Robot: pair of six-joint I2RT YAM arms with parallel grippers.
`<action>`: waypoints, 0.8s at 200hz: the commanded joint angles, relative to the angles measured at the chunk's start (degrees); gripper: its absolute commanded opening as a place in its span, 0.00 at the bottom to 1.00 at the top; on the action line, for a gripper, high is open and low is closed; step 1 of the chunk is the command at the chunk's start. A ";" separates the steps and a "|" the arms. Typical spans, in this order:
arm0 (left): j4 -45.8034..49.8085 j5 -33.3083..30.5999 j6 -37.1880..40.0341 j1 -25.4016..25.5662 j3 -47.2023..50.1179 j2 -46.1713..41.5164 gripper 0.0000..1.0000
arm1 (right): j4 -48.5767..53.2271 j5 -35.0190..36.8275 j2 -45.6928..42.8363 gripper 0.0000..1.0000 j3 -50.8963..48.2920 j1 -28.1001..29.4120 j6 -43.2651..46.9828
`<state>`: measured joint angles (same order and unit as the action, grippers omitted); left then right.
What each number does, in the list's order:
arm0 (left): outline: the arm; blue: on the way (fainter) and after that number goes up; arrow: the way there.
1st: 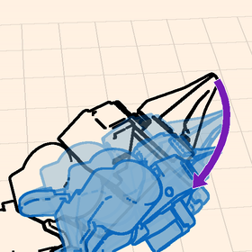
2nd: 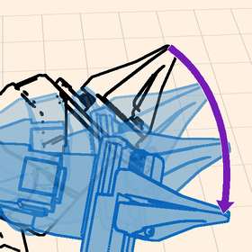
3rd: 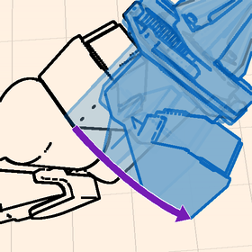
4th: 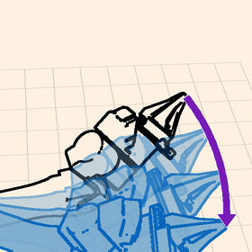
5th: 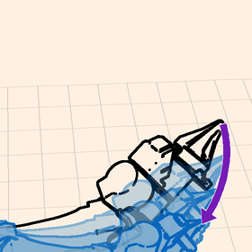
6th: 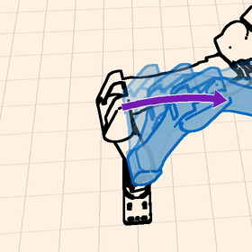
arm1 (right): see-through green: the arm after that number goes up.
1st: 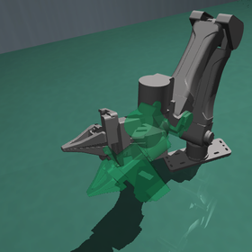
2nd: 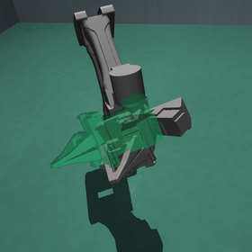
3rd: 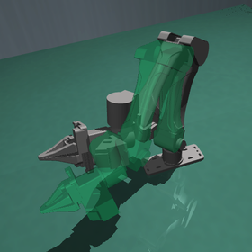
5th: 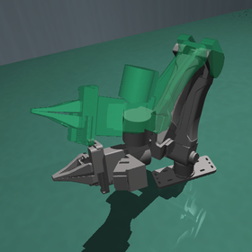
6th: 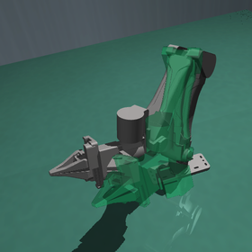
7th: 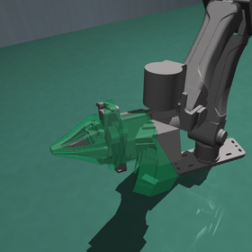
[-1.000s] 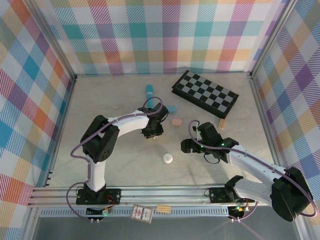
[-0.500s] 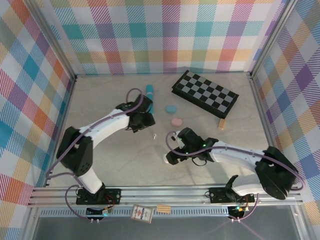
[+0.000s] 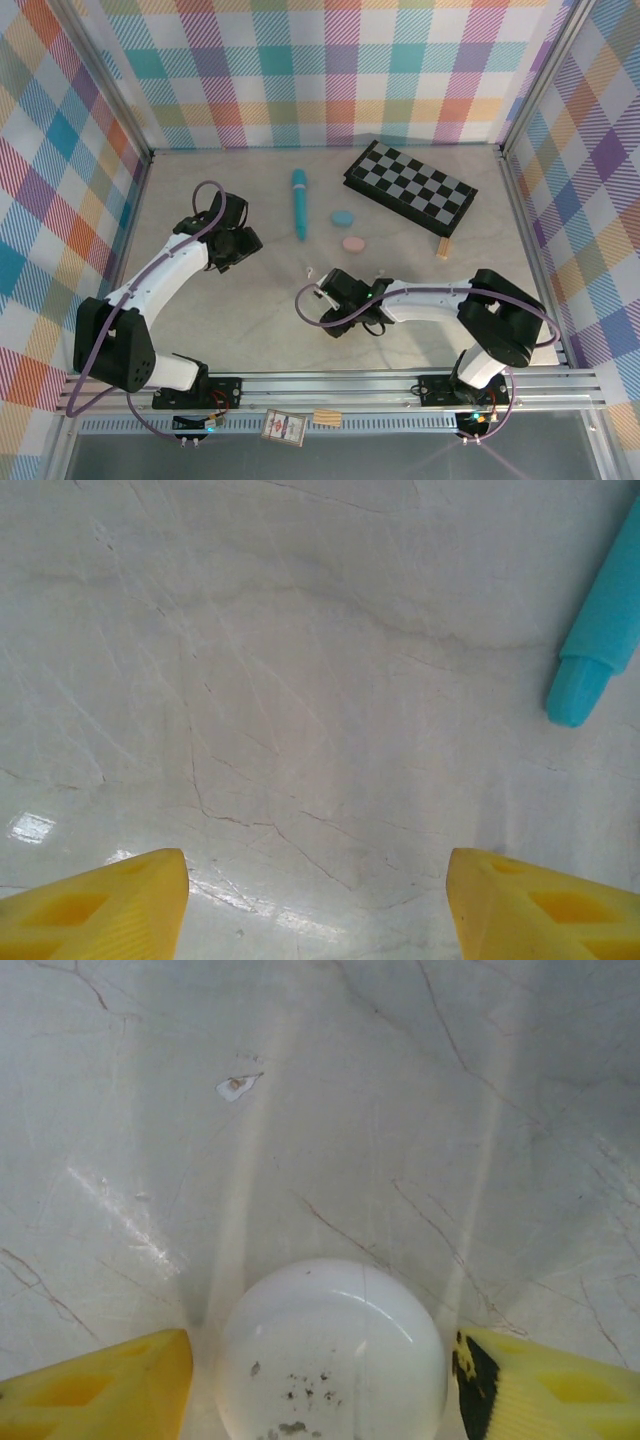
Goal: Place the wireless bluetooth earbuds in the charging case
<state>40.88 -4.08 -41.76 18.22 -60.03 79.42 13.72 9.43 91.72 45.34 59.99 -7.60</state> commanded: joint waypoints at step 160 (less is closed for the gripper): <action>-14.85 46.63 11.40 0.42 12.15 -12.68 0.99 | 11.17 -11.72 -23.01 0.49 6.88 -3.03 18.70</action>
<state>34.13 24.10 -30.52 18.22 -50.72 69.45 21.06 5.89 72.60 48.99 58.78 4.25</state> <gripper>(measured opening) 0.996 0.496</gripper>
